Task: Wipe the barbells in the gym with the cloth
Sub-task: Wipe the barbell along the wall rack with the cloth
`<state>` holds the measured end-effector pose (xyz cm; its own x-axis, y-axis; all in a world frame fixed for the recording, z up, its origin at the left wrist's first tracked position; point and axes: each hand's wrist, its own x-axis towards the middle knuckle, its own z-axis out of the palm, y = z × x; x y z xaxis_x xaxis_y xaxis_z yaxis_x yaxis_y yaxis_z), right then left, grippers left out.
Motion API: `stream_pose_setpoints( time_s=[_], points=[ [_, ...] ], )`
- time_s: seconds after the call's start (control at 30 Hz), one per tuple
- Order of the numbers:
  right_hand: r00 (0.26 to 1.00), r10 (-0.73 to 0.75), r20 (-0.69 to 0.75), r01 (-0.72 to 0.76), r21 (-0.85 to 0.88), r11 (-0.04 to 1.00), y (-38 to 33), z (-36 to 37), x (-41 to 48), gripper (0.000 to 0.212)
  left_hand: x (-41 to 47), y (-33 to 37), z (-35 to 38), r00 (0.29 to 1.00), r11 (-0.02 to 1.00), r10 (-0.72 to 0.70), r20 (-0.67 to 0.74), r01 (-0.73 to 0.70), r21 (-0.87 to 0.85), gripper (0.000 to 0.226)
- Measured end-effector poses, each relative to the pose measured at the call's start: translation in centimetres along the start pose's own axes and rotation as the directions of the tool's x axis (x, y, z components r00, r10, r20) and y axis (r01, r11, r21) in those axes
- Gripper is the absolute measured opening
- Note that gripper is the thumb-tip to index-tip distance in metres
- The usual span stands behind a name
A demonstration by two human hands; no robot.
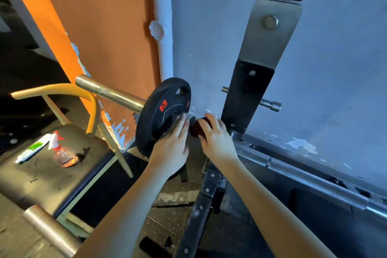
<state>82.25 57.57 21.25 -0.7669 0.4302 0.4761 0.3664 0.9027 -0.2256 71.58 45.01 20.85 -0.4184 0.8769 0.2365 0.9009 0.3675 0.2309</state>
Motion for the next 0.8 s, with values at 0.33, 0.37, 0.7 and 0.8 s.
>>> stream_pose_setpoints(
  time_s=[0.33, 0.37, 0.7, 0.8],
  points=[
    [0.993, 0.079, -0.084, -0.081, -0.022, 0.996, 1.1, -1.5, -4.3, 0.041, 0.6, 0.5, -0.4, 0.999, 1.000, 0.017, 0.049, -0.016, -0.012, 0.078],
    [0.995, 0.053, -0.081, -0.053, 0.003, 0.999, 0.0, -0.5, -2.9, 0.040, 0.8, 0.5, -0.5, 0.998, 1.000, 0.014, 0.059, -0.013, -0.021, 0.079],
    [0.985, 0.144, -0.094, -0.144, 0.002, 0.990, 1.8, -1.7, -3.9, 0.045, 3.3, 0.5, -1.7, 0.983, 0.998, -0.014, 0.182, 0.026, -0.064, 0.079],
    [0.990, 0.122, -0.068, -0.120, 0.026, 0.992, -0.5, 0.2, -0.4, 0.042, 3.8, 0.8, -1.7, 0.982, 0.998, -0.005, 0.187, 0.018, -0.067, 0.082]
  ],
)
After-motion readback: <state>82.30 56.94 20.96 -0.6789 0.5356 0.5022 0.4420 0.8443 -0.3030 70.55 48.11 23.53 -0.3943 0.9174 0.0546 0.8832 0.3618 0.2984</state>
